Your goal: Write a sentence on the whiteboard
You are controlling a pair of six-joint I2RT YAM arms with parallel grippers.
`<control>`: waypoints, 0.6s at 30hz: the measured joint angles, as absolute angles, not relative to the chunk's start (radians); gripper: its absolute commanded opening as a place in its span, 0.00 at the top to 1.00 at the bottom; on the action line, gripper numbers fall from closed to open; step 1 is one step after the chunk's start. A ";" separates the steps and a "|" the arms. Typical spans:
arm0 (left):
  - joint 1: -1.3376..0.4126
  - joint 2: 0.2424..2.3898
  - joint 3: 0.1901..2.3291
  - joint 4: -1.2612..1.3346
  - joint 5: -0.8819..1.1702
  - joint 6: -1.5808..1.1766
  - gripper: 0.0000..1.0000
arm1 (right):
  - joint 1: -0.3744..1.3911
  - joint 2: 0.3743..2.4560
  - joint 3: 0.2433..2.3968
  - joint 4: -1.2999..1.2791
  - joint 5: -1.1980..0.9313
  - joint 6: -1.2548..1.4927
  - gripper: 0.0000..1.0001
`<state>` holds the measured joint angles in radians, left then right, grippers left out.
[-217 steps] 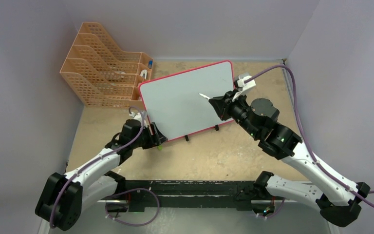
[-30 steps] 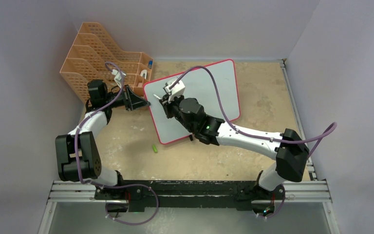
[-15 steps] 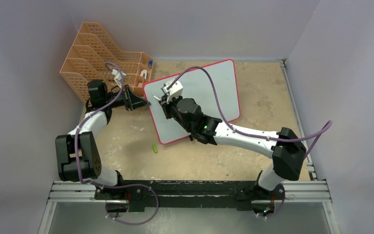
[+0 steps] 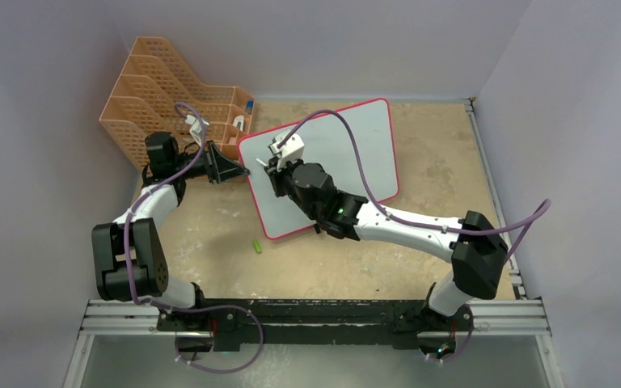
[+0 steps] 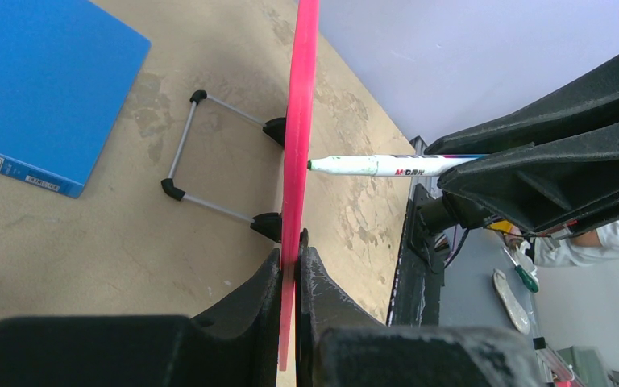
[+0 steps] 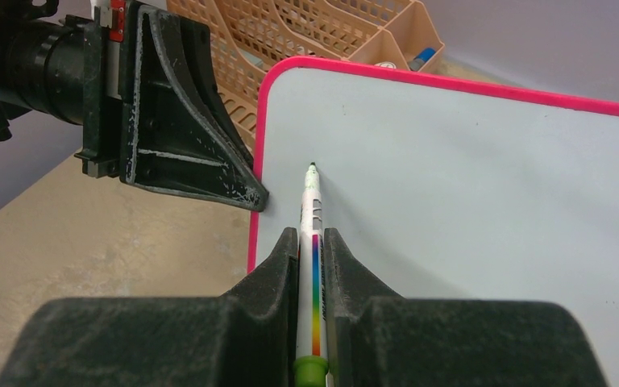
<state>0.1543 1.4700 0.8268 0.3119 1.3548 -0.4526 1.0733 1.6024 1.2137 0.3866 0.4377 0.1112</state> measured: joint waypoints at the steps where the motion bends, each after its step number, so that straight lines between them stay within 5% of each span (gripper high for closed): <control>1: 0.154 1.470 0.827 0.312 1.354 -0.452 1.00 | 1.073 1.604 1.214 0.387 0.439 0.112 1.00; 18: 0.154 1.470 0.827 0.312 1.354 -0.452 1.00 | 1.074 1.610 1.228 0.363 0.459 0.120 1.00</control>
<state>0.1543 1.4700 0.8268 0.3119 1.3537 -0.4522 1.0744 1.6096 1.2282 0.3630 0.4595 0.1200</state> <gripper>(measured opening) 0.059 0.118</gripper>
